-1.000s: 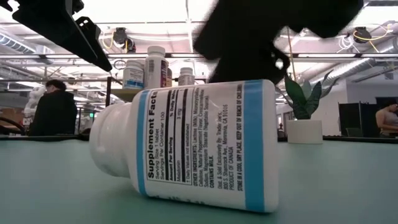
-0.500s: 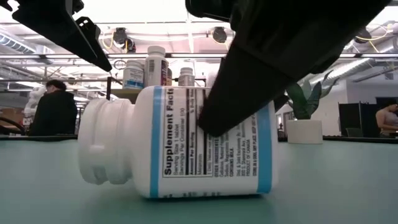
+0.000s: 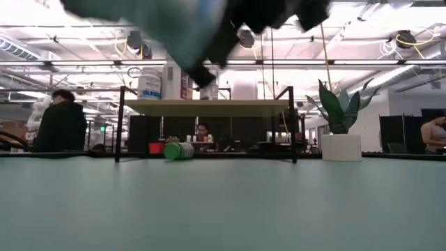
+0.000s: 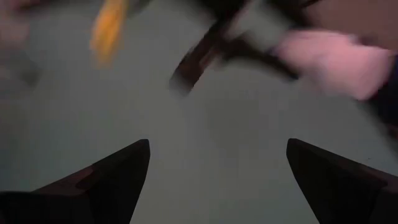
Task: Pick and place medicine bottles onto shelf by color
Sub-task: Put the white blue medicine bottle on the shelf
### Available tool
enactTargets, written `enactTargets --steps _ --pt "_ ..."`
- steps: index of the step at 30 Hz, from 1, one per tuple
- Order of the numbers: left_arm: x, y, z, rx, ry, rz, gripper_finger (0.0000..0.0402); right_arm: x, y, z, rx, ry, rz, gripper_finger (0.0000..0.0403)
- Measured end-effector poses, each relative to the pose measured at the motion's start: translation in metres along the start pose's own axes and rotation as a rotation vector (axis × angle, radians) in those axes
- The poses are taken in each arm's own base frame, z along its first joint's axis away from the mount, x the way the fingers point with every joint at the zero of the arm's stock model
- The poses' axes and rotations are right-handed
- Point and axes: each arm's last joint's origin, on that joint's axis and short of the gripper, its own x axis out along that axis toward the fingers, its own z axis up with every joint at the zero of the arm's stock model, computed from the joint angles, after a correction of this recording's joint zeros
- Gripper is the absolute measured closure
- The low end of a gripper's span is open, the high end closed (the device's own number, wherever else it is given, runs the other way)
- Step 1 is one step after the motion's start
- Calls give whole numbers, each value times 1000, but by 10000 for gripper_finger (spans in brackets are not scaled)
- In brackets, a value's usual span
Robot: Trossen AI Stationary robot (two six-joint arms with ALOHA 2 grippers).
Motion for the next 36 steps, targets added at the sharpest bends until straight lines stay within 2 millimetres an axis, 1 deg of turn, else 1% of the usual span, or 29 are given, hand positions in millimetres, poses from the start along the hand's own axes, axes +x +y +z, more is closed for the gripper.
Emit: enactTargets --steps 3,5,8,10,11,13,15,16,18,21,24,26,29,33,36 --pt "-8 -20 9 159 -127 -108 21 -14 -13 7 -106 -153 256 250" --pt "-12 -33 11 244 -193 -168 21 -26 -23 7 -162 -259 342 255" --pt "-13 -50 16 307 -303 -220 21 -41 -38 -1 -186 -378 328 256" --pt "-4 -54 20 301 -353 -212 21 -45 -45 -5 -185 -463 249 253" --pt "4 -54 21 294 -366 -195 21 -46 -46 -4 -170 -487 222 252" --pt "21 -53 21 286 -370 -175 21 -47 -46 -6 -157 -477 239 251" --pt "36 -49 17 304 -333 -157 21 -46 -46 -7 -158 -467 237 251" --pt "42 -47 15 312 -317 -155 22 -44 -45 -9 -164 -456 241 252" --pt "47 -45 14 307 -304 -142 22 -43 -44 -11 -177 -446 242 252" --pt "44 -44 16 301 -317 -143 21 -42 -42 -11 -186 -445 256 252" --pt "34 -45 21 292 -357 -149 21 -43 -40 -10 -199 -467 254 252" --pt "25 -43 25 274 -380 -145 21 -45 -40 -9 -206 -488 250 252" --pt "17 -39 28 245 -388 -133 23 -46 -39 -7 -207 -501 250 252" --pt "9 -35 31 208 -398 -76 44 -43 -35 -10 -196 -473 290 252" --pt "7 -36 31 233 -403 -70 66 -42 -34 -12 -197 -466 296 252"
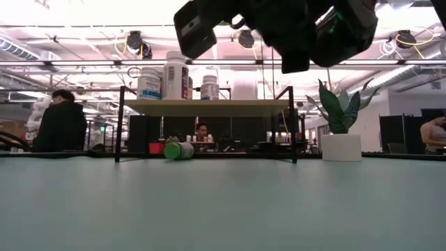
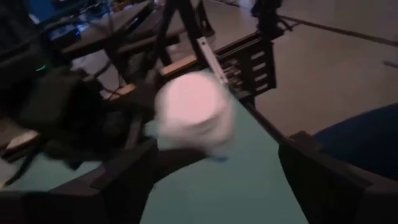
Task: Pick and place medicine bottles onto shelf by color
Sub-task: Put the white blue medicine bottle on the shelf
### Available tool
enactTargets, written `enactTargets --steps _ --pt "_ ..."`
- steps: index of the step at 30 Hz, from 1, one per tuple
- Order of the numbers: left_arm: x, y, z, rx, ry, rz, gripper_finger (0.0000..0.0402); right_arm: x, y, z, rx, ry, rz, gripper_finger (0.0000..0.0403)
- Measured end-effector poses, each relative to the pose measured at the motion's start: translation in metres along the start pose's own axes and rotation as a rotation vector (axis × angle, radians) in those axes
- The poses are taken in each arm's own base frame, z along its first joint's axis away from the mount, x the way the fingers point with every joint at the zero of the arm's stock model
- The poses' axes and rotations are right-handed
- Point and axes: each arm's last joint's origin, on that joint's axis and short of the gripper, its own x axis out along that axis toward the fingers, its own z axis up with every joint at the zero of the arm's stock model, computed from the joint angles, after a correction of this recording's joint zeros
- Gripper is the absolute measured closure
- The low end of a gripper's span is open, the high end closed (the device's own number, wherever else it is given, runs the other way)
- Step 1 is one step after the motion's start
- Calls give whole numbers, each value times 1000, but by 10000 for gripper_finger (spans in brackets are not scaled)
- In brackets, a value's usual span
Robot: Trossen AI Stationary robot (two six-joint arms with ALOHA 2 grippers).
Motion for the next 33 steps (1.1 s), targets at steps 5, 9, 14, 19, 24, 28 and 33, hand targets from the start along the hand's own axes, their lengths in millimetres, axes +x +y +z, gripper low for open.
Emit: enactTargets --steps 5,9,14,19,24,28,33 --pt "1 3 -2 14 21 62 93 0 -1 0 0 -2 -13 252" --pt "4 10 -2 -4 18 98 97 0 -1 1 -8 -20 -49 252" --pt "21 15 -9 -34 13 82 98 -1 -4 -1 -13 -19 -98 252" --pt "31 16 -19 -12 37 48 99 -2 -6 2 -22 -37 -121 252" --pt "30 15 -15 -22 8 39 129 -2 -5 1 -19 -30 -115 252" --pt "30 14 -15 -5 3 38 172 -2 -5 1 -25 -28 -112 252" --pt "30 15 -15 -7 5 29 174 -2 -6 -1 -21 -18 -117 252"
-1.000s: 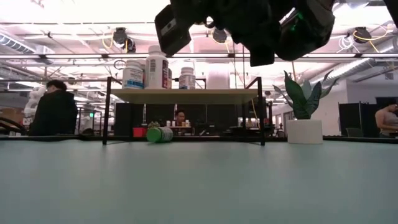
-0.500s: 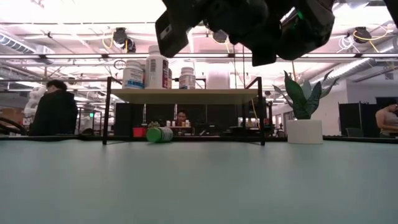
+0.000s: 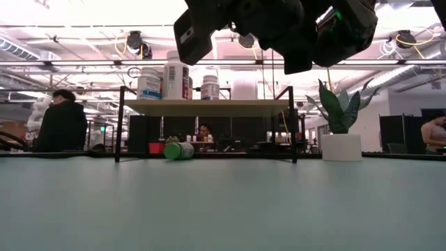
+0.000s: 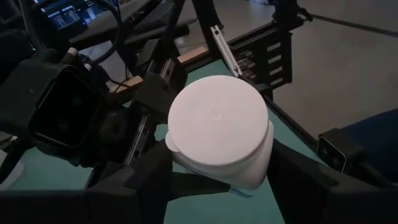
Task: Pick and place medicine bottles onto shelf by color
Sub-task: Put the white blue medicine bottle on the shelf
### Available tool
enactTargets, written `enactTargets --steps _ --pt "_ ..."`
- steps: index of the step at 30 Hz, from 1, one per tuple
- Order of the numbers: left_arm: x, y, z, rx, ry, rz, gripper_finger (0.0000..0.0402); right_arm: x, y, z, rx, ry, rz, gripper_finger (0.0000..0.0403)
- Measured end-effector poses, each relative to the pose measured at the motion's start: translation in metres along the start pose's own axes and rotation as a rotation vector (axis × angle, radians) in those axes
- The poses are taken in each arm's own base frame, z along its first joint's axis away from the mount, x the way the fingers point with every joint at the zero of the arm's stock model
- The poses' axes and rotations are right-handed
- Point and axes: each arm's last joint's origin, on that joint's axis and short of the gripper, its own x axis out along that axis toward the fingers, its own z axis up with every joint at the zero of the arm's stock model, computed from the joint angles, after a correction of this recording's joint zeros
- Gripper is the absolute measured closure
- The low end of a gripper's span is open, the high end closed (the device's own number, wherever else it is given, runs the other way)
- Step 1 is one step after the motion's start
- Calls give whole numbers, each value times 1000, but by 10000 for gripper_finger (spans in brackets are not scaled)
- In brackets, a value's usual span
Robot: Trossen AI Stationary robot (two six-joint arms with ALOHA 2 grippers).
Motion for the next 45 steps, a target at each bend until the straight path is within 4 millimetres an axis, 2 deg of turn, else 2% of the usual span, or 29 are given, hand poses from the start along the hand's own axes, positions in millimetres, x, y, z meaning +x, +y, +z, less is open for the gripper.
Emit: enactTargets --steps 4,9,15,20,24,29,33,37,41,45 --pt "0 0 -1 3 5 -11 160 0 0 0 -6 2 -9 252" --pt "0 -1 -1 7 6 -22 169 2 2 -2 -64 0 -27 240" --pt "0 -2 -2 -16 14 -25 172 2 1 -2 -127 -2 -55 172" --pt "-1 -2 -5 -31 45 -12 169 -1 0 1 -39 49 -110 129" --pt "-2 -3 -9 -25 96 52 172 -8 7 11 -26 164 -299 127" --pt "-4 2 -15 -30 173 197 168 -18 35 24 -126 307 -767 137" --pt "-4 8 -19 -86 201 265 171 -18 61 36 -239 267 -1038 139" --pt "-1 16 -22 -151 213 310 175 -12 78 39 -238 174 -1144 140" --pt "-1 20 -26 -195 242 335 170 -3 86 41 -172 31 -1109 140" --pt "0 25 -30 -216 261 403 169 8 90 28 -189 -18 -1146 140"
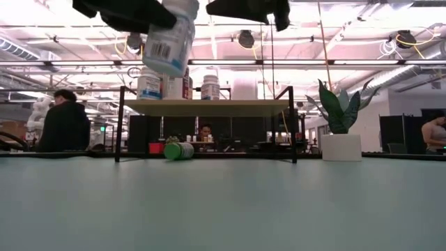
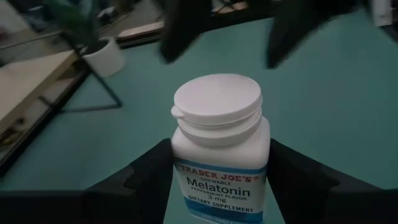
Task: Pick and place medicine bottles onto shelf by color
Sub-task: Put the white blue medicine bottle on the shelf
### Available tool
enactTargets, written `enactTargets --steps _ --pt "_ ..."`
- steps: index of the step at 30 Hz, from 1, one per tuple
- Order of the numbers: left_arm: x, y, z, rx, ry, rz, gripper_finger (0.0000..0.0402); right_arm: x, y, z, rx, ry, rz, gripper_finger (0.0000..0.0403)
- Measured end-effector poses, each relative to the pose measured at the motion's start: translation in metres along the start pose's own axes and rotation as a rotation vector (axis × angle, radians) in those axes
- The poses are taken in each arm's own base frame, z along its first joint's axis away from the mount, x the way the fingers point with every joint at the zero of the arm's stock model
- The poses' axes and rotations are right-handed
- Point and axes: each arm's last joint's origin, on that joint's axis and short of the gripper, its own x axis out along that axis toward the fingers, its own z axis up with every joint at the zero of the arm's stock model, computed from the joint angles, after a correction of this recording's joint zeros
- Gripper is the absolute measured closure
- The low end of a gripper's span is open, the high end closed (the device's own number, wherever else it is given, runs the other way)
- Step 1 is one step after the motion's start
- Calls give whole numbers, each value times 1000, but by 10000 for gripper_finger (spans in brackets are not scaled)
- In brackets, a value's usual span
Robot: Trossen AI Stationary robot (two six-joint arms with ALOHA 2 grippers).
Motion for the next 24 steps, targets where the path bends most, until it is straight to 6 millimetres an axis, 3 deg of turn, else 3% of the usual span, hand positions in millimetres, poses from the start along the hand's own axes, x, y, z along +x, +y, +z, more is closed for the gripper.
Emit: enactTargets --steps 7,12,16,24 --pt "2 7 -4 -26 19 121 180 -3 17 -14 -43 -131 -224 140" --pt "2 7 -4 -12 19 128 176 14 14 -19 46 -219 -116 140" --pt "2 7 -4 -10 19 130 175 26 4 -23 88 -214 -132 140" --pt "4 9 -4 11 22 135 175 32 -1 -24 86 -194 -97 140"
